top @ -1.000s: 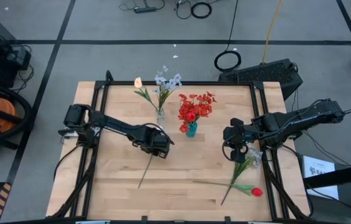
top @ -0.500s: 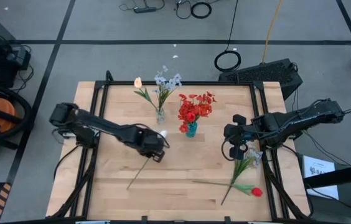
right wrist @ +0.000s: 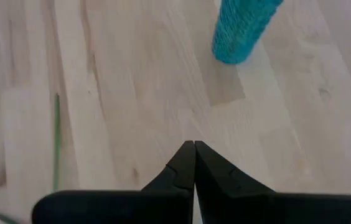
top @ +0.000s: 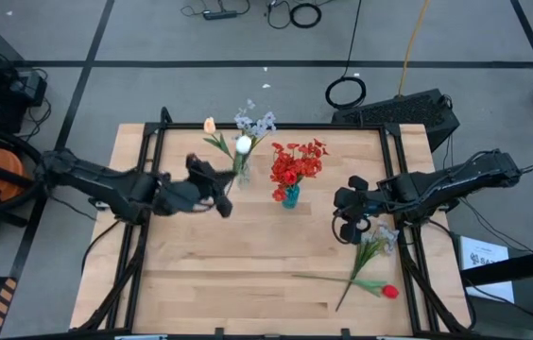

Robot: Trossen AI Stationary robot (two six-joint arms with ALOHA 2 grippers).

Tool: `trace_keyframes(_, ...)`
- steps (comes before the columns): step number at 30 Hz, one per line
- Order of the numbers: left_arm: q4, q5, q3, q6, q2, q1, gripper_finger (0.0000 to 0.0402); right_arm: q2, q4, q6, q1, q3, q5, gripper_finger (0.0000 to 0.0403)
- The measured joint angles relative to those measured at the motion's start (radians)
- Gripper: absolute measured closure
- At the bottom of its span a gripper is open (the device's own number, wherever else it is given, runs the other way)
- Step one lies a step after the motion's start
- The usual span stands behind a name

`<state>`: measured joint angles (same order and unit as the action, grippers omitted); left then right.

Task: Sort flowers into vase by color
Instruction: Put the white tulip into the transparent vase

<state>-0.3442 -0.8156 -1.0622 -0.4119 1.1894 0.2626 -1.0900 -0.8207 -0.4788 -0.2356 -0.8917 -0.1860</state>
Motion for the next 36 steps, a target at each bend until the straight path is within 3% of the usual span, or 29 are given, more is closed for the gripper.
trace_keyframes(2, 0.102, 0.039, 0.001, 0.111, -0.01, -0.046, 0.04, -0.014, 0.023, -0.034, 0.0, 0.0, 0.0, 0.0403)
trace_keyframes(7, 0.367, 0.312, 0.066, 0.306, -0.012, -0.192, 0.04, -0.056, 0.078, -0.118, 0.0, 0.0, 0.0, 0.0403)
trace_keyframes(11, 0.444, 0.403, 0.125, 0.36, -0.028, -0.301, 0.04, -0.091, 0.108, -0.172, 0.0, 0.0, 0.002, 0.0403)
trace_keyframes(16, 0.636, 0.638, 0.239, 0.395, -0.096, -0.443, 0.04, -0.126, 0.122, -0.247, 0.0, 0.0, 0.002, 0.0403)
trace_keyframes(22, 0.804, 0.822, 0.371, 0.394, -0.125, -0.575, 0.04, -0.154, 0.155, -0.299, 0.0, 0.0, 0.004, 0.0403)
trace_keyframes(36, 0.856, 1.0, 0.433, 0.398, -0.105, -0.721, 0.04, -0.156, 0.206, -0.353, 0.0, 0.0, 0.0, 0.0403)
